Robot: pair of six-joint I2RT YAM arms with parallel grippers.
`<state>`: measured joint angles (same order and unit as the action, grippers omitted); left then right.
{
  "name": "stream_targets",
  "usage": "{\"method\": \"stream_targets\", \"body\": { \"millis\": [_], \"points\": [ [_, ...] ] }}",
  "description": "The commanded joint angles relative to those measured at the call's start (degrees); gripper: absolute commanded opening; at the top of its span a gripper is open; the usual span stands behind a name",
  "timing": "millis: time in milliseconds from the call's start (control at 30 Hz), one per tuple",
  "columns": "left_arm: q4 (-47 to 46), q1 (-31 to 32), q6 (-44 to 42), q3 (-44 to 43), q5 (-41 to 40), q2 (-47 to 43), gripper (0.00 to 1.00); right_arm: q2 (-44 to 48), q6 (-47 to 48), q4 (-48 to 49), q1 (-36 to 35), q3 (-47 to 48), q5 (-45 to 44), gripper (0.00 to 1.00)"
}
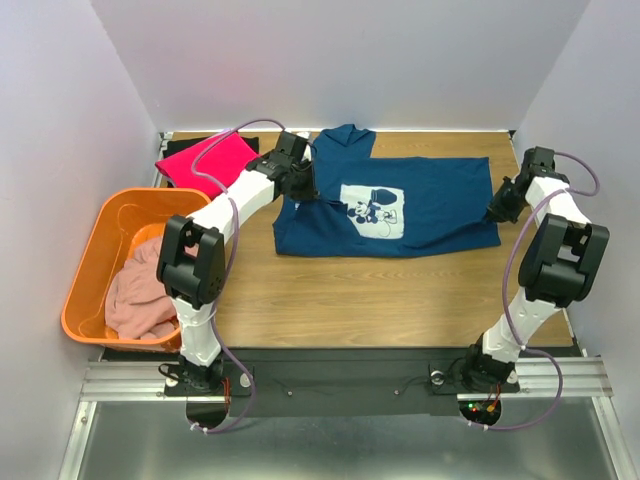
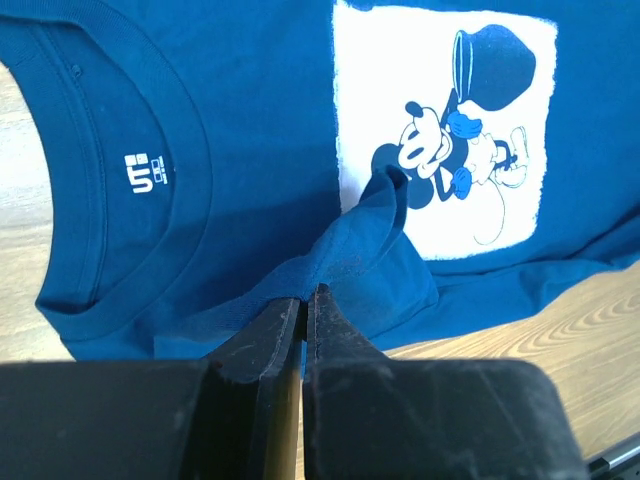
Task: Fold and stack the t-shirts
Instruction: Fold the tshirt
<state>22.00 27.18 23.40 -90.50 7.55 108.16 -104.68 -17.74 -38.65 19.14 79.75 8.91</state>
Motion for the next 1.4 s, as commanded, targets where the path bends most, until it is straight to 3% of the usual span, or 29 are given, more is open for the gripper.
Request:
{"method": "stream_targets", "body": {
  "millis": [0, 700, 1367],
  "points": [
    [-1.96, -1.25, -1.34, -3.98, 1.59, -0.06, 0.00, -1.83, 0.51, -0.90, -0.15, 4.88, -0.73, 0.00],
    [-6.62, -7.93, -1.69, -6.18, 4.23, 0.38, 0.00, -12.38, -0.46, -3.88, -0.15, 17.20, -4.16, 0.00],
    [-6.18, -10.22, -3.97, -16.72, 8.00, 10.39, 0.00, -21.26, -1.51, -5.47, -0.15, 27.21, -4.42, 0.01]
  ]
}}
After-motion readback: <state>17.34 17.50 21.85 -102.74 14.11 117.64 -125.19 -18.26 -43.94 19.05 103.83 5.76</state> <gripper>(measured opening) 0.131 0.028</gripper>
